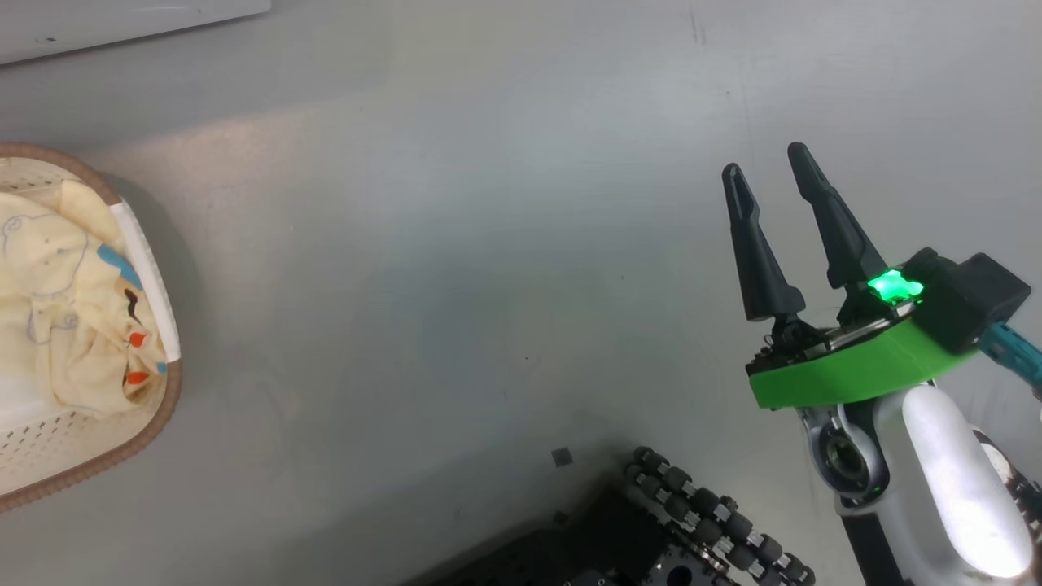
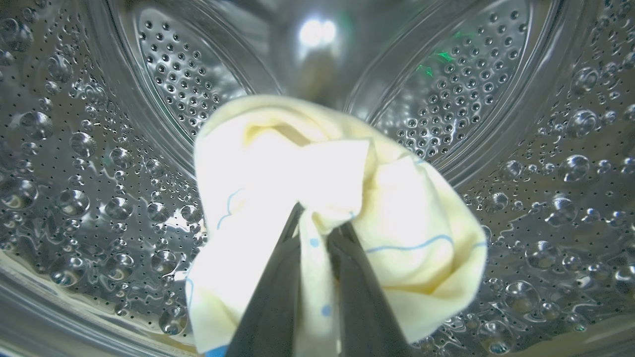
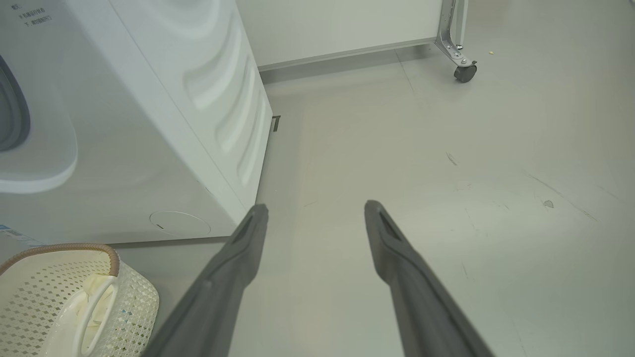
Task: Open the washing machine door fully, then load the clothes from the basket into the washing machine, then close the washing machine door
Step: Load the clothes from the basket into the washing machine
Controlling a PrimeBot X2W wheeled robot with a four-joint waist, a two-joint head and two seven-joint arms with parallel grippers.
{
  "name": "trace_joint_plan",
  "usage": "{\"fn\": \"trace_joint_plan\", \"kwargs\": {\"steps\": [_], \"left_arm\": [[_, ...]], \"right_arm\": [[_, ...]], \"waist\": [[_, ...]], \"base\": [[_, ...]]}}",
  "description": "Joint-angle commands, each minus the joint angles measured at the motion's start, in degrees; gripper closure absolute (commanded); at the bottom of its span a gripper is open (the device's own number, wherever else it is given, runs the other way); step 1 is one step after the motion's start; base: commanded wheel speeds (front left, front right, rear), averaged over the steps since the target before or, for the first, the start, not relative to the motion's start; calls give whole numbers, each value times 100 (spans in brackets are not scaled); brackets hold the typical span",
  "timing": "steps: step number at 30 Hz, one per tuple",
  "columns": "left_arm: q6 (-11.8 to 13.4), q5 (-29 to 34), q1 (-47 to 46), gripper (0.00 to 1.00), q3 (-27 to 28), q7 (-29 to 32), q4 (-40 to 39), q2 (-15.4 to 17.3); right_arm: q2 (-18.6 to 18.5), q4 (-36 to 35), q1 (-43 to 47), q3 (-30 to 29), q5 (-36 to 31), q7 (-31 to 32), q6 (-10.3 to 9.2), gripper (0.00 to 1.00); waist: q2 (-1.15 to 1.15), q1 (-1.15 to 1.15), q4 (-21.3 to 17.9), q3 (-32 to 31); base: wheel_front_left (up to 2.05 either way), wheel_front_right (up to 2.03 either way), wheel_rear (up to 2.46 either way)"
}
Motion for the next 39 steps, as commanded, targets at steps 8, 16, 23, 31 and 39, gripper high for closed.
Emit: {"fn": "trace_joint_plan", "kwargs": {"steps": [8, 16, 23, 31, 39], "left_arm": [[-19, -216, -224, 0, -322, -230, 91, 130], [-19, -719, 436, 0, -890, -563, 35, 65], [-19, -1095, 1421, 0, -1520, -843, -127, -32], [-19, -1313, 2583, 0, -1841, -1185, -222, -496], [25, -1481, 3870, 0, -1826, -1282, -1025, -690]], "right_arm": [[-8, -118, 18, -6, -78, -54, -16, 0], [-8, -99, 81, -187, -311, -54, -16, 0], [-8, -92, 263, -428, -628, -54, -16, 0], [-115, -40, 481, -648, -854, -54, -16, 0], [-301, -34, 789, -703, -859, 0, -16, 0]], "waist": [[0, 0, 125, -106], [0, 0, 361, -586], [0, 0, 747, -1245], [0, 0, 1372, -2123], [0, 0, 1920, -2992]], "base": [[0, 0, 0], [0, 0, 0], [0, 0, 0], [0, 0, 0], [0, 0, 0]]}}
